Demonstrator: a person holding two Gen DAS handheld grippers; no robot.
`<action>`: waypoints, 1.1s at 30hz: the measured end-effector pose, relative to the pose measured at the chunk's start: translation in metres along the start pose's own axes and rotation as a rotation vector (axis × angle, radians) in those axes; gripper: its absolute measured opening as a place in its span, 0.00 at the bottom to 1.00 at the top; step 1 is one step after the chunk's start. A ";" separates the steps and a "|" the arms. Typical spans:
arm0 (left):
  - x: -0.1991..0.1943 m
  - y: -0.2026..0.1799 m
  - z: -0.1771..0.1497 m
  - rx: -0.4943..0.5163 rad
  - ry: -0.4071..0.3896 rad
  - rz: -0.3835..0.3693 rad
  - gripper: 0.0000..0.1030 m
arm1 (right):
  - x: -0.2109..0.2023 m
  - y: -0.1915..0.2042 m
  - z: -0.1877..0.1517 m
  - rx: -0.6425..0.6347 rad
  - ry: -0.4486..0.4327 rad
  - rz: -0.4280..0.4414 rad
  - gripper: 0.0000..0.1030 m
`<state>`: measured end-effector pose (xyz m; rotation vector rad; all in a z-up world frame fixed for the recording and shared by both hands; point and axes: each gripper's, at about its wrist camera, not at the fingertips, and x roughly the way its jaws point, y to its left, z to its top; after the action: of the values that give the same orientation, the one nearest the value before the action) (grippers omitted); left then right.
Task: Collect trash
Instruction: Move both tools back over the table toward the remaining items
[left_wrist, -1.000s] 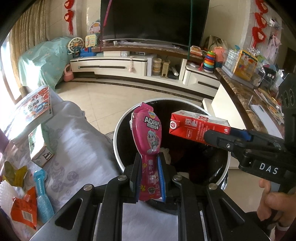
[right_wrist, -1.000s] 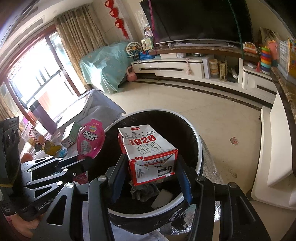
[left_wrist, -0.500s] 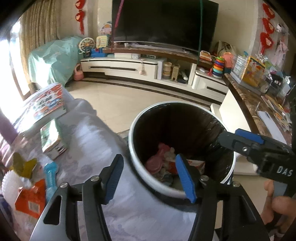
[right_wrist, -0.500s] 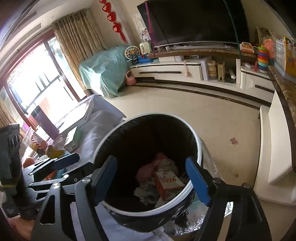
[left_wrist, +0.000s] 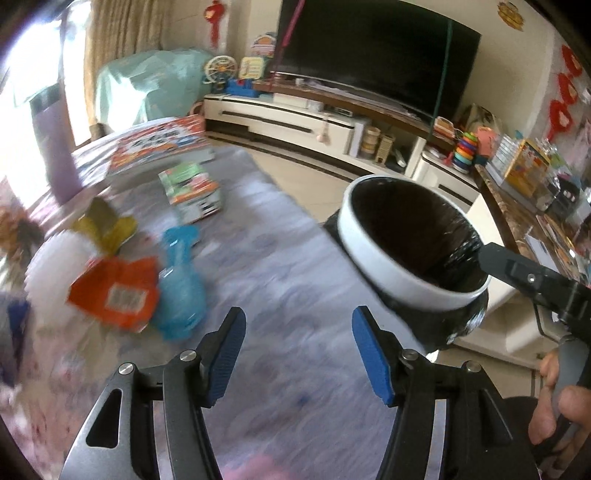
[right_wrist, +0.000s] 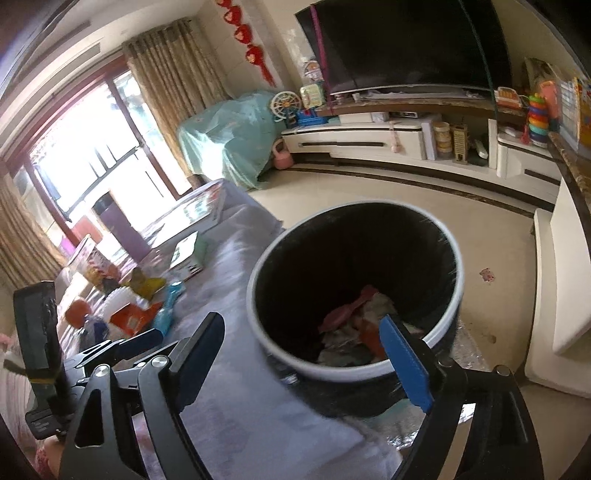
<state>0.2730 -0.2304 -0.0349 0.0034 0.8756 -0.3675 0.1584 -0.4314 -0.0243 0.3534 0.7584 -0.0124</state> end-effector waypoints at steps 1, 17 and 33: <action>-0.007 0.005 -0.006 -0.014 -0.004 0.004 0.58 | -0.001 0.004 -0.002 -0.006 0.001 0.005 0.86; -0.088 0.087 -0.077 -0.161 -0.051 0.079 0.58 | 0.011 0.077 -0.054 -0.058 0.053 0.114 0.88; -0.116 0.152 -0.109 -0.291 -0.053 0.154 0.58 | 0.043 0.141 -0.075 -0.143 0.110 0.190 0.88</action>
<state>0.1719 -0.0352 -0.0398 -0.2056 0.8643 -0.0935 0.1587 -0.2700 -0.0601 0.2904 0.8267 0.2410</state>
